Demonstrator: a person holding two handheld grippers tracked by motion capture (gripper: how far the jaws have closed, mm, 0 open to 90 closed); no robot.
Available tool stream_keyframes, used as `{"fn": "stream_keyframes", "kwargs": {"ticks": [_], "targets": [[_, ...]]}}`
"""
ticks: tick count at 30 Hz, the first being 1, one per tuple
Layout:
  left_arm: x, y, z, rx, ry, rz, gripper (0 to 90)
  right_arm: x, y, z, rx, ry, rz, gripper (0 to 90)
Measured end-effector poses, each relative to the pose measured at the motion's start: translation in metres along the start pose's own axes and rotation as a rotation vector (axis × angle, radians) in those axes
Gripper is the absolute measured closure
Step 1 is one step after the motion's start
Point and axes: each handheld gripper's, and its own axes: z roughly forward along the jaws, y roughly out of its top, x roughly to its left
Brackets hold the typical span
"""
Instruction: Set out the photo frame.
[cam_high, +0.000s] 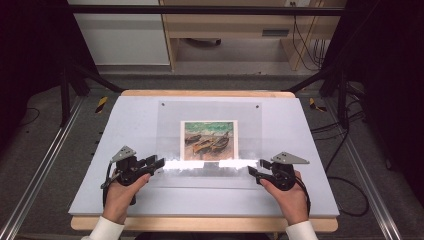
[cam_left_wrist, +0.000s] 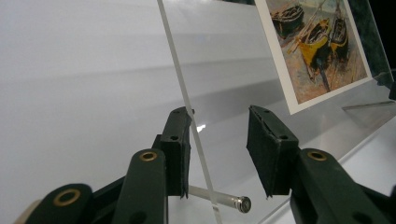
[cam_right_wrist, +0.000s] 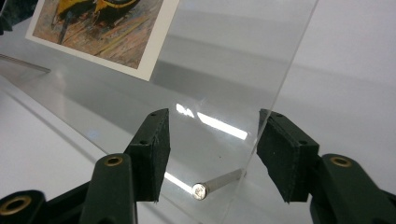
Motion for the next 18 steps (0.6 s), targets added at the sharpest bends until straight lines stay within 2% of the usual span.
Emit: {"fn": "stream_keyframes", "kwargs": {"ticks": [18], "targets": [[-0.0038,-0.0031,-0.0067,0.014,0.006,0.027,64.0,0.0037,-0.0049,-0.0071,0.01,-0.014,-0.029,51.5]]}}
